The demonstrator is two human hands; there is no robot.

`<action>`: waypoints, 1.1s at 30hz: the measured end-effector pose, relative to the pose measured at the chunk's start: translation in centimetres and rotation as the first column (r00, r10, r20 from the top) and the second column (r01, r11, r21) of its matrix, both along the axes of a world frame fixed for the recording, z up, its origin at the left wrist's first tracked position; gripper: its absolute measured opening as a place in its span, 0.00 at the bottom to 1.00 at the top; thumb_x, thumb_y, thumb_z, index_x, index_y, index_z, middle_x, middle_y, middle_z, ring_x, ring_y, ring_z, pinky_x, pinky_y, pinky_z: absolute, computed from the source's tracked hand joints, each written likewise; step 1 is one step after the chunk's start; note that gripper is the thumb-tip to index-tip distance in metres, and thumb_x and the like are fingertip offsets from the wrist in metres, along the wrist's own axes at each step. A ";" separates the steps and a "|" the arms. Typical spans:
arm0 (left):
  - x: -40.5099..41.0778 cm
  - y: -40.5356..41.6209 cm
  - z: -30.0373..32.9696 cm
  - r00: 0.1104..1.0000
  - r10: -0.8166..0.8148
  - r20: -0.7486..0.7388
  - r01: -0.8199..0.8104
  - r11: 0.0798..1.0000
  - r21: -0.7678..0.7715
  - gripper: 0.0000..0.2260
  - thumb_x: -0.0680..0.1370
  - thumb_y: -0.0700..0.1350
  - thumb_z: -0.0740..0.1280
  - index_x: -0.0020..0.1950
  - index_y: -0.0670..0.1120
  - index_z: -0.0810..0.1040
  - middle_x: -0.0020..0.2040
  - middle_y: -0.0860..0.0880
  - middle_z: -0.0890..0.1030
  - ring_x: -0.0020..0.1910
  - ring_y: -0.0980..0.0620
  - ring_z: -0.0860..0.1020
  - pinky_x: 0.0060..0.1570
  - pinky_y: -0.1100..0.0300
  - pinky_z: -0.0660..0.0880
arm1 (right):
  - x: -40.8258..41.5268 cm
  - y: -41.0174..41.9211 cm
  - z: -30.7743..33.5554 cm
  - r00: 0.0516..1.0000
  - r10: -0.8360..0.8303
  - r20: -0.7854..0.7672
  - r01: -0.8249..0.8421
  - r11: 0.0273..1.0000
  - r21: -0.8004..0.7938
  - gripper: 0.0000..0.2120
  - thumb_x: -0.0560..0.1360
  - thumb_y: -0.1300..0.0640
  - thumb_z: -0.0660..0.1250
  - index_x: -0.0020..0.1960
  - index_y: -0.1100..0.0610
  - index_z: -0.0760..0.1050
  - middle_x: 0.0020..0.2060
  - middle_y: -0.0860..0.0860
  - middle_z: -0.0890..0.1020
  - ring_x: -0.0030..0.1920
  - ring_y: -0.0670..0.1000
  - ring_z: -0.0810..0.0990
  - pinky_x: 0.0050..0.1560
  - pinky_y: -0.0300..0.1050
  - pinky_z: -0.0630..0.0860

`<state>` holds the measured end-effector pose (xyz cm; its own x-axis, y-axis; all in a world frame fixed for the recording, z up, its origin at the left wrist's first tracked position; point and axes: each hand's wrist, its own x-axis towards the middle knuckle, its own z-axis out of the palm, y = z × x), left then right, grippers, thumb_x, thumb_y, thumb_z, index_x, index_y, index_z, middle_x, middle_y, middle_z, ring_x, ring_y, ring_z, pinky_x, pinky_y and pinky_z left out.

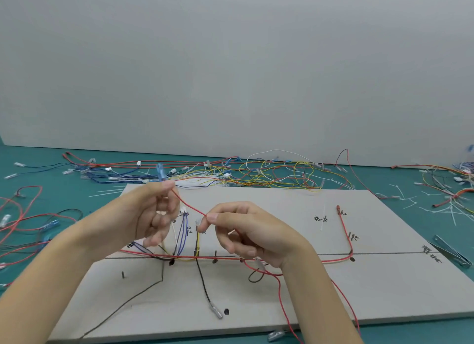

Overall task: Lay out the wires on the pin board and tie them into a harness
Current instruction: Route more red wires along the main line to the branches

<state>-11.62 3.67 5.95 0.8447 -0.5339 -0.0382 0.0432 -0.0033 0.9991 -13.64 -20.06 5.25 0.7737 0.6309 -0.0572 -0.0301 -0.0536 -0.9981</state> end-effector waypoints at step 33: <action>-4.1 -3.5 -0.2 0.493 -0.863 0.111 0.819 0.418 -0.393 0.11 0.82 0.40 0.58 0.39 0.42 0.69 0.30 0.34 0.66 0.24 0.43 0.66 0.37 0.66 0.73 | -0.2 0.5 -0.4 0.987 0.163 -0.005 -0.163 0.987 0.010 0.09 0.78 0.54 0.65 0.42 0.54 0.80 0.19 0.48 0.72 0.18 0.44 0.66 0.20 0.33 0.60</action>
<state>-15.67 0.13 5.74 -0.0319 -0.9628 0.2685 0.3110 0.2457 0.9181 -13.84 -19.54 4.83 0.6601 0.7491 -0.0552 -0.0278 -0.0490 -0.9984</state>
